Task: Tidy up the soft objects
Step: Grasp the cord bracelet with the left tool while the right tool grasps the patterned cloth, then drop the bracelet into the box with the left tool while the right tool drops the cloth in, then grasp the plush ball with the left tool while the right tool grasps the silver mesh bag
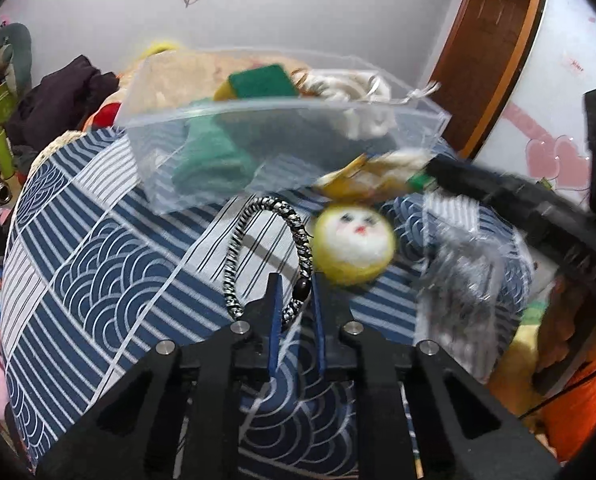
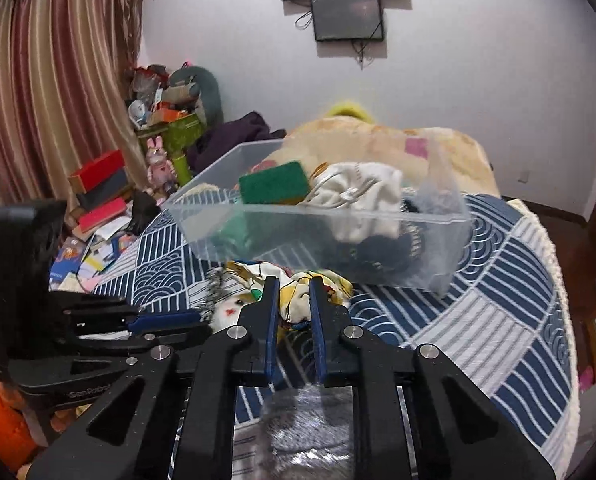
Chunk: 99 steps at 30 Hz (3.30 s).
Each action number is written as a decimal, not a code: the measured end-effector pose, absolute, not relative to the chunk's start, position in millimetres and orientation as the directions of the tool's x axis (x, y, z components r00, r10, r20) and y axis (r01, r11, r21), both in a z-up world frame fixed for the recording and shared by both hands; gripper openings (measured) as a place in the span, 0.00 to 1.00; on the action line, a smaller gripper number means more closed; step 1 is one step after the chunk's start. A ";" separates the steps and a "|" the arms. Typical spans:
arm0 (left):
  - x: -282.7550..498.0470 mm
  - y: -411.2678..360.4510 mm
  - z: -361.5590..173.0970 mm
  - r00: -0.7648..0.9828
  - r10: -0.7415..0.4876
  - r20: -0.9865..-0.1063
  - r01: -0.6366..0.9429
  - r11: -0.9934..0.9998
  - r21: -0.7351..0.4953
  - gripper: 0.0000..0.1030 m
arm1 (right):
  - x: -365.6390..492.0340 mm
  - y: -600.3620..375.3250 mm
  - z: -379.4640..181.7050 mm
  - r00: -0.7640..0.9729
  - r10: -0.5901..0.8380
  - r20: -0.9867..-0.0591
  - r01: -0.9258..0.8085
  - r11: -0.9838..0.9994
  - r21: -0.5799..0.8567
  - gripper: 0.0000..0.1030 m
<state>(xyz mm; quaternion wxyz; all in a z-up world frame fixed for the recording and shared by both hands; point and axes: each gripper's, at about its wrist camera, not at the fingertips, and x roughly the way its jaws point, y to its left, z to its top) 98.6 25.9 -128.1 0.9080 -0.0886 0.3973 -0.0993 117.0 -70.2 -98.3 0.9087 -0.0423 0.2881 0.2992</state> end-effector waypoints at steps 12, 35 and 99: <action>76.7 41.5 -111.9 0.727 -0.195 -0.659 0.059 0.973 -0.222 0.07 | 113.0 -95.2 -81.5 0.698 0.515 -0.497 -0.528 0.840 0.128 0.13; 142.0 42.3 -14.5 0.846 -0.165 -0.507 0.106 0.984 -0.143 0.07 | 138.9 -89.6 -16.3 0.814 0.490 -0.311 -0.483 0.869 0.103 0.13; 96.0 17.3 -106.6 0.718 -0.157 -0.679 0.025 0.980 -0.199 0.88 | 102.6 -103.2 -120.9 0.665 0.426 -0.613 -0.491 0.868 0.071 0.98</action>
